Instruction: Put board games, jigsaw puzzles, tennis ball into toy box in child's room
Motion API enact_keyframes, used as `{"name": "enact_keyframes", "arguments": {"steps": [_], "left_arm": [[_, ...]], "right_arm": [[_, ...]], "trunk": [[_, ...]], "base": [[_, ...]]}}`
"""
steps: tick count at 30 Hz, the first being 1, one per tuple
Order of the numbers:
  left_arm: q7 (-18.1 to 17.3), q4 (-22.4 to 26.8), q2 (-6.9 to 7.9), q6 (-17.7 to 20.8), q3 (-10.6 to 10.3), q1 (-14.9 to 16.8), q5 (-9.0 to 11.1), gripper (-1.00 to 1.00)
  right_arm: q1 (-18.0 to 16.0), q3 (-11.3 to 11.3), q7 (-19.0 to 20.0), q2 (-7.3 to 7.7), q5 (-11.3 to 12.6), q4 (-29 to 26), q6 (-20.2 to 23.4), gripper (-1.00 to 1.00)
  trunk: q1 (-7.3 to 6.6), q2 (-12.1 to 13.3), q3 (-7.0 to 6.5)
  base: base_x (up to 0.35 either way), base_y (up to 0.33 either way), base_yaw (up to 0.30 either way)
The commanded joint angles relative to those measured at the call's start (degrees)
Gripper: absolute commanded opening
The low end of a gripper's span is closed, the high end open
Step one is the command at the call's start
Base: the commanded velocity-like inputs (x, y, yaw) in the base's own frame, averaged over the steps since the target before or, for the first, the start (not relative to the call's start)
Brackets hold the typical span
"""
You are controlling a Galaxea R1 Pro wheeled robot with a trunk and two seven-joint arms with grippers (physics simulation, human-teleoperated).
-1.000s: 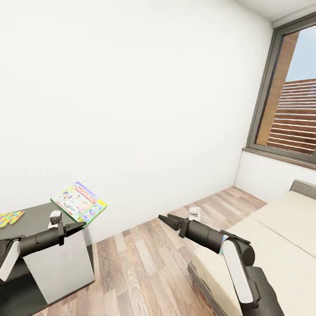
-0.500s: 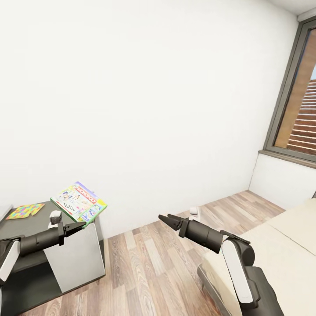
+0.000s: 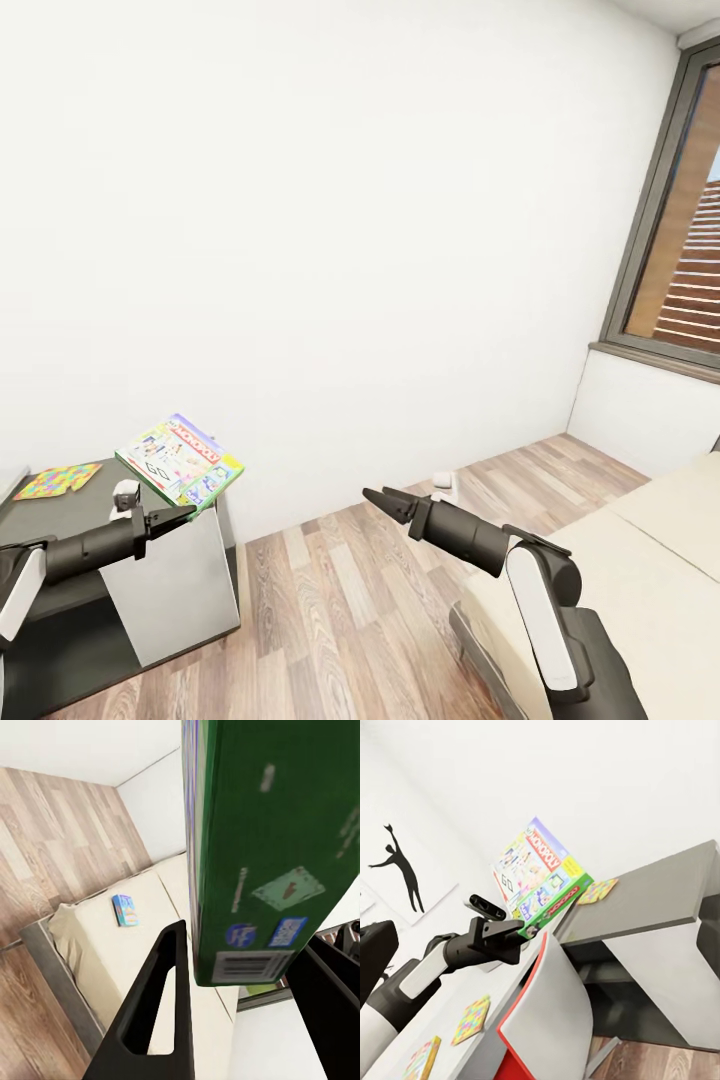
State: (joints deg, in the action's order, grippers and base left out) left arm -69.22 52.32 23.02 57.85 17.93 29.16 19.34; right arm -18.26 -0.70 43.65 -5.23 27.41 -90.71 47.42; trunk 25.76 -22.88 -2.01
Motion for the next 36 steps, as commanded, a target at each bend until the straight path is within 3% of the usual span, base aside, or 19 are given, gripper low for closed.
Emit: {"name": "enact_keyframes", "arguments": {"steps": [1,19,23,28,33,36], "left_arm": [[-0.13,-0.02,0.01,0.33,0.03,0.02,0.08,-1.00],[-0.45,0.04,0.09,0.37,0.08,0.02,0.19,-1.00],[-0.27,3.63,0.30,0.79,0.09,0.24,0.20,-1.00],[-0.07,8.27,0.90,1.84,0.10,5.16,0.11,-1.00],[-0.32,9.31,2.86,2.15,0.17,10.25,0.31,-1.00],[-0.38,9.24,5.30,2.15,0.12,13.36,0.47,-1.00]], "right_arm": [[-0.02,-0.08,0.12,-0.04,0.09,0.01,0.25,1.00],[-0.02,-0.01,0.03,-0.01,-0.45,-0.05,0.26,1.00],[-0.02,0.26,-0.06,-0.09,-0.55,-0.03,0.30,1.00],[-0.02,0.25,-0.61,-0.09,-0.67,0.00,0.30,1.00],[-0.02,0.17,-1.08,-0.10,-0.74,0.14,0.30,1.00],[-0.02,0.13,-1.84,0.22,-0.70,0.17,0.30,1.00]], "trunk": [[0.02,-0.04,0.02],[0.02,-0.04,0.02],[0.02,-0.04,0.02],[0.02,-0.04,0.02],[0.02,-0.04,0.02],[0.02,-0.04,0.02]], "base": [[0.000,0.000,0.000],[0.000,0.000,0.228],[0.000,0.000,0.291],[0.000,0.000,0.291],[0.000,0.000,0.291],[0.000,0.000,0.291]]}}
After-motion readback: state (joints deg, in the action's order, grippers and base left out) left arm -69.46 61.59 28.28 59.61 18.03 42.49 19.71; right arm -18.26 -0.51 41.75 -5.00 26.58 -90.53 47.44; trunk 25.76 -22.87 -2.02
